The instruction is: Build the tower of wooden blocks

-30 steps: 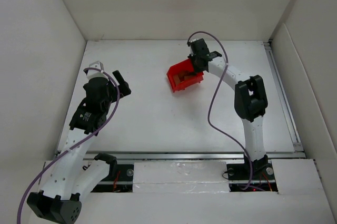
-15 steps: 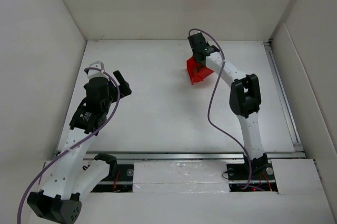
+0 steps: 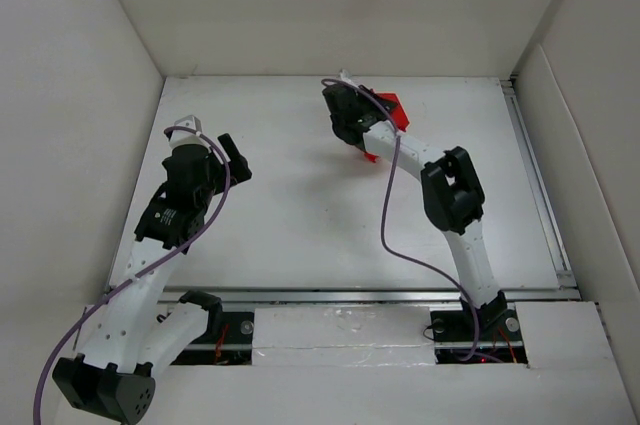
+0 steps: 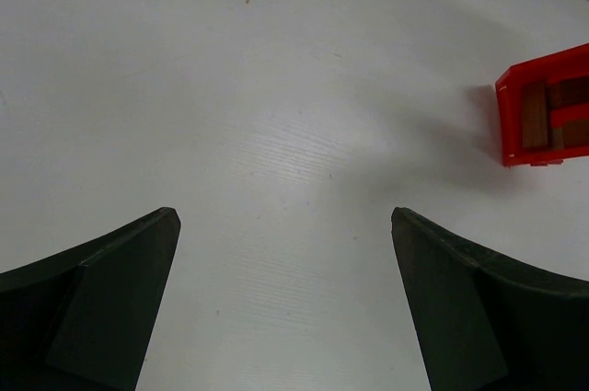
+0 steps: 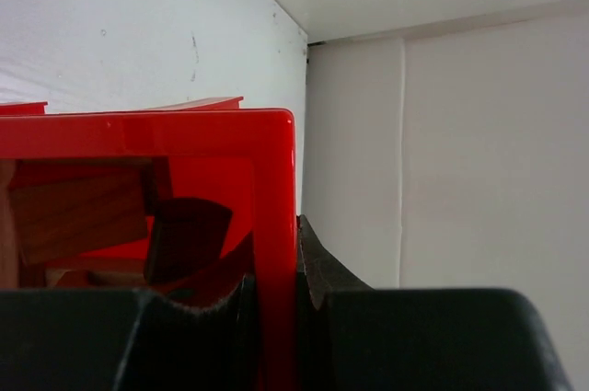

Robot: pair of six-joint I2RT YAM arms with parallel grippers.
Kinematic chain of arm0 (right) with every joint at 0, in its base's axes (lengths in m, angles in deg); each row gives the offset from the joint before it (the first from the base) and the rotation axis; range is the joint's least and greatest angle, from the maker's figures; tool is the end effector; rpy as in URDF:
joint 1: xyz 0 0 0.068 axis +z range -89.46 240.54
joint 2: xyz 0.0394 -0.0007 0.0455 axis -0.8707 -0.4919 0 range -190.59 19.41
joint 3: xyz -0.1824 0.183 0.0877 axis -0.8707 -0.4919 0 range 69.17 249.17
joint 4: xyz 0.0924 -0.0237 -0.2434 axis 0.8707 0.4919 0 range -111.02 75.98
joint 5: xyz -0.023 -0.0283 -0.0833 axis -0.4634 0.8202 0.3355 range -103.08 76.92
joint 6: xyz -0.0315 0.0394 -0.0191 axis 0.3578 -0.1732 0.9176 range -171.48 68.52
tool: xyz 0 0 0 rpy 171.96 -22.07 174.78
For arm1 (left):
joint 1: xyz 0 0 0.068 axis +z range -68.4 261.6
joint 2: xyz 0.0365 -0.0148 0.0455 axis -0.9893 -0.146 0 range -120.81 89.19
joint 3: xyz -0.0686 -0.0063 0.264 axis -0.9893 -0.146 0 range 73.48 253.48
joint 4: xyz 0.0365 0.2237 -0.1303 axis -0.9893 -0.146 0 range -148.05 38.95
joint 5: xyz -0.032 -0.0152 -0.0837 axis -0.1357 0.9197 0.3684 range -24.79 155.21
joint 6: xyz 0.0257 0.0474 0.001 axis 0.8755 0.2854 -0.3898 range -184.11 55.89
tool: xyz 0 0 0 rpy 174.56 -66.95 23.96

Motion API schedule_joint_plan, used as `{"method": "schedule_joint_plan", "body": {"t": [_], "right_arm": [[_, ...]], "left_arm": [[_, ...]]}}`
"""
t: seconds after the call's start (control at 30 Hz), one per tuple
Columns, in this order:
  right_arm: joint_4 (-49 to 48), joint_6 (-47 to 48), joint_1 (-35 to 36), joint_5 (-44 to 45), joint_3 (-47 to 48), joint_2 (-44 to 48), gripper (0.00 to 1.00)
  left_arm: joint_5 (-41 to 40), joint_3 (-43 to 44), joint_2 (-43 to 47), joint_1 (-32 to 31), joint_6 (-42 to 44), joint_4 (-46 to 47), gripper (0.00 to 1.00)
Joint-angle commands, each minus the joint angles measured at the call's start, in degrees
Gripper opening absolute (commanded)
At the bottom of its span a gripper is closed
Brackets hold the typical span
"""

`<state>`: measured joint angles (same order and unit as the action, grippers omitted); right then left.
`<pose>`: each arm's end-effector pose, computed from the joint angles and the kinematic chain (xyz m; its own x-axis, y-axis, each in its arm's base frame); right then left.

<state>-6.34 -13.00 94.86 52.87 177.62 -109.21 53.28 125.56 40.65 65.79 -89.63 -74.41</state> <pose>0.4379 0.2596 0.2411 -0.6115 -0.7246 -0.3178 0.0110 0.3938 -0.9191 0.1832 -0.0442 0.3495 -0.3287 -0.3450 -0.8791 -0.0688 0.9372 -0.3421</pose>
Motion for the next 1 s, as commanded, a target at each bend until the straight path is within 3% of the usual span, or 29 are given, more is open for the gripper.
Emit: {"method": "schedule_joint_plan", "body": {"t": [0.0,0.2,0.33,0.73,0.97], "right_arm": [[-6.24,2.31,3.46,5.85,-1.21,-0.49,0.02],[-12.83,1.97,7.69,9.2,-7.01,-2.96,0.0],[-3.81,-7.07,11.8,7.18,-6.75,-3.57,0.0],[1.32,-16.05,18.75,8.22,-11.24,-5.24,0.0],[7.46,-22.48,21.83,9.98,-8.95,-10.33,0.06]], "left_arm": [[0.76,0.13,0.28,-0.18,0.82,1.82,0.99],[1.03,0.13,0.37,-0.18,0.82,1.82,0.99],[1.11,0.13,0.89,-0.18,0.82,1.73,0.99],[1.11,0.13,1.34,-0.18,0.73,1.73,0.99],[0.94,0.04,1.86,-0.18,0.82,1.73,0.99]]}}
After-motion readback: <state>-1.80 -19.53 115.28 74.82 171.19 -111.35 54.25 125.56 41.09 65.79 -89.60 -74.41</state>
